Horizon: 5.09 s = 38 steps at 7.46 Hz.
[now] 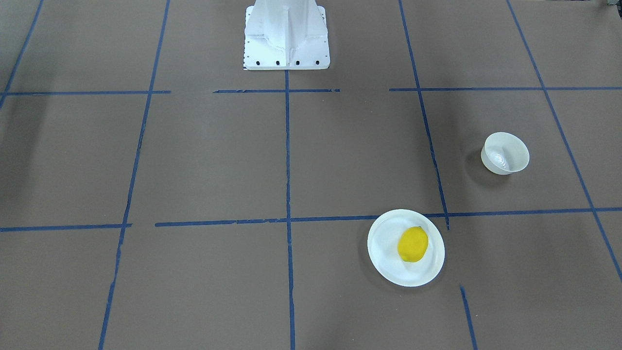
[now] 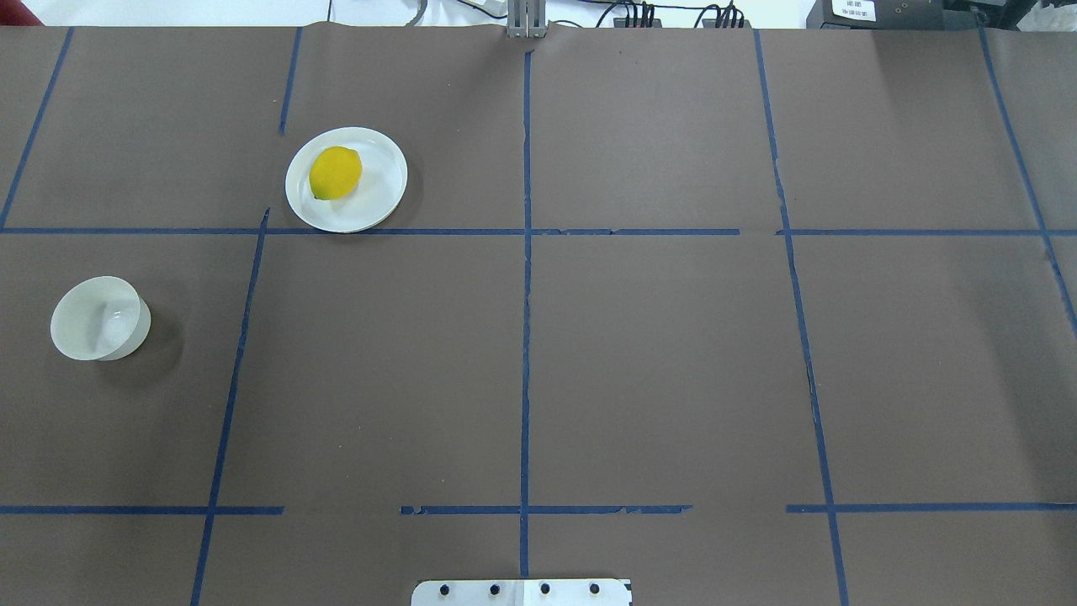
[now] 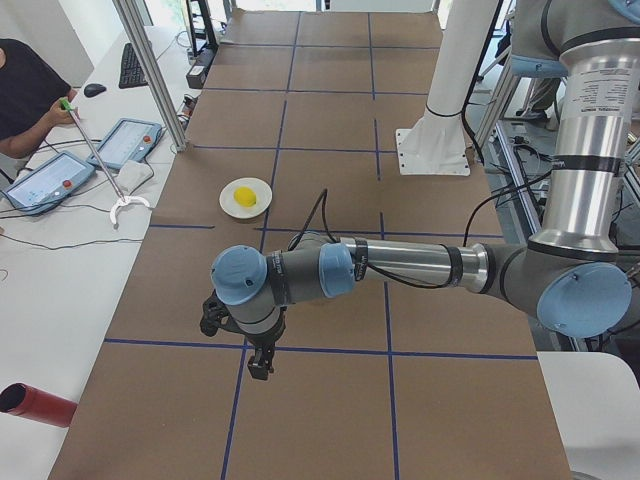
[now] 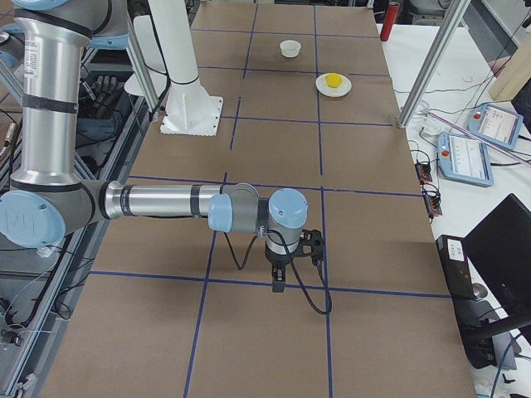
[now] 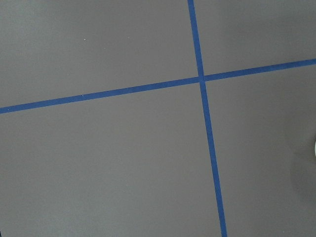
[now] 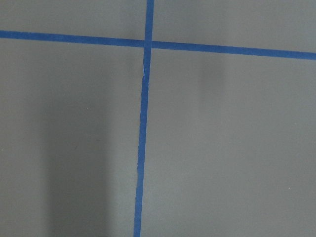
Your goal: Move lemon from plate to bowl
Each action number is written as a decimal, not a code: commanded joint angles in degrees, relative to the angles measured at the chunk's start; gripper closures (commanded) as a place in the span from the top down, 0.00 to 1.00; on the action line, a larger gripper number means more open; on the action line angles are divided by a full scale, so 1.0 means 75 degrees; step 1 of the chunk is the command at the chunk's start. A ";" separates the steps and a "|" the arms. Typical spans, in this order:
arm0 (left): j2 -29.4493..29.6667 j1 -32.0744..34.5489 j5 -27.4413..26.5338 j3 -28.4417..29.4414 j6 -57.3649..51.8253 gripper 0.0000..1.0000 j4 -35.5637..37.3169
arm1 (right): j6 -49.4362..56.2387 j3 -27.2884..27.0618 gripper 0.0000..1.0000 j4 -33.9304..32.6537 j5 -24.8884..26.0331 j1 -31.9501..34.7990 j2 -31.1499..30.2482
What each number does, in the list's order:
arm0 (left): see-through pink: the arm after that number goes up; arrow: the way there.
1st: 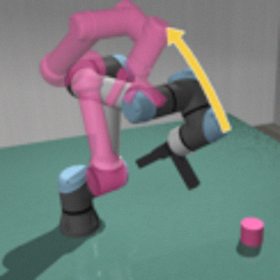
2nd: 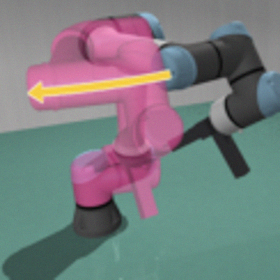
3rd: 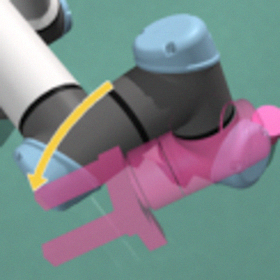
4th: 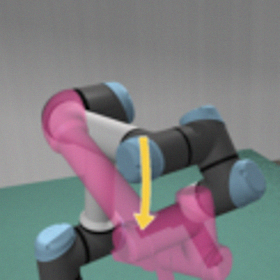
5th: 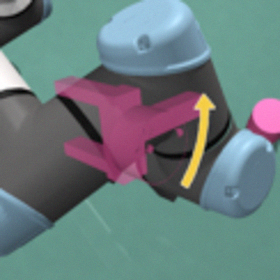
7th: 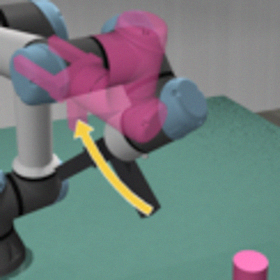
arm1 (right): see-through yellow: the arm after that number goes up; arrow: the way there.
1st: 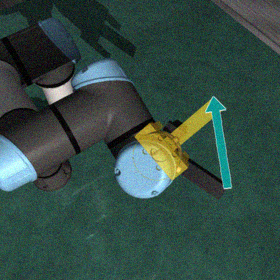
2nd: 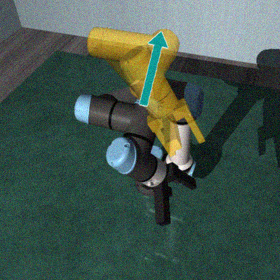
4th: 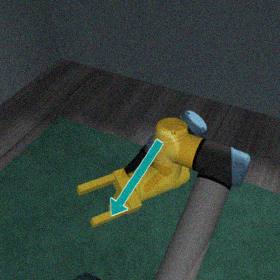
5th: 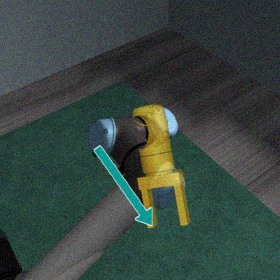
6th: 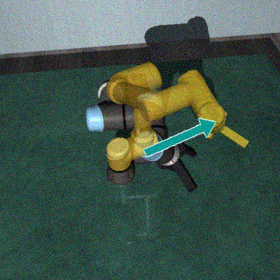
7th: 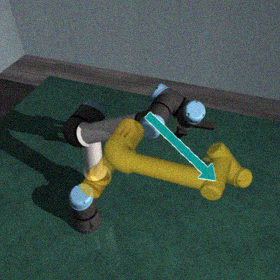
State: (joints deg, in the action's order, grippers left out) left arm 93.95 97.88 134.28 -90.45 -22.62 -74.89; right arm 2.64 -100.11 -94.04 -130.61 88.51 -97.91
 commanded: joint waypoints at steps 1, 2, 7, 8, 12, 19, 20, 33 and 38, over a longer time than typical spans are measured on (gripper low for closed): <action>-0.0022 0.0039 0.0072 -0.0057 -0.0089 1.00 -0.0022 | 0.0000 0.0000 1.00 0.0000 0.0000 0.0000 0.0000; 0.0117 0.0051 0.0049 -0.0069 -0.0055 1.00 0.0187 | 0.0000 0.0000 1.00 0.0000 0.0000 0.0000 0.0000; -0.0385 -0.0181 0.1367 -0.1179 -0.0043 1.00 -0.0384 | 0.0000 0.0000 1.00 0.0000 0.0000 0.0000 0.0000; -0.0235 -0.0775 0.1396 -0.1217 -0.0055 1.00 -0.0791 | 0.0000 0.0000 1.00 0.0000 0.0000 0.0000 0.0000; 0.1834 -0.3610 0.1303 -0.1041 0.1586 1.00 -0.2073 | 0.0000 0.0000 1.00 0.0000 0.0000 0.0000 0.0000; 0.4618 -0.6040 -0.1865 0.2134 0.4773 1.00 -0.4311 | 0.0000 0.0000 1.00 0.0000 0.0000 0.0000 0.0000; 0.4653 -0.6216 -0.2383 0.2250 0.4831 1.00 -0.4334 | 0.0000 0.0000 1.00 0.0000 0.0000 0.0000 0.0000; 0.5076 -0.6348 -0.2389 0.3673 0.5711 0.00 -0.5917 | 0.0000 0.0000 1.00 0.0000 0.0000 0.0000 0.0000; 0.0853 -0.5972 -0.2225 -0.1365 0.5629 0.00 -0.4534 | 0.0000 0.0000 1.00 0.0000 0.0000 0.0000 0.0000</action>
State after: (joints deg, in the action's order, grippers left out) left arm 109.19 52.80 117.40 -93.61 19.42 -109.35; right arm 2.64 -100.11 -94.04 -130.60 88.51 -97.91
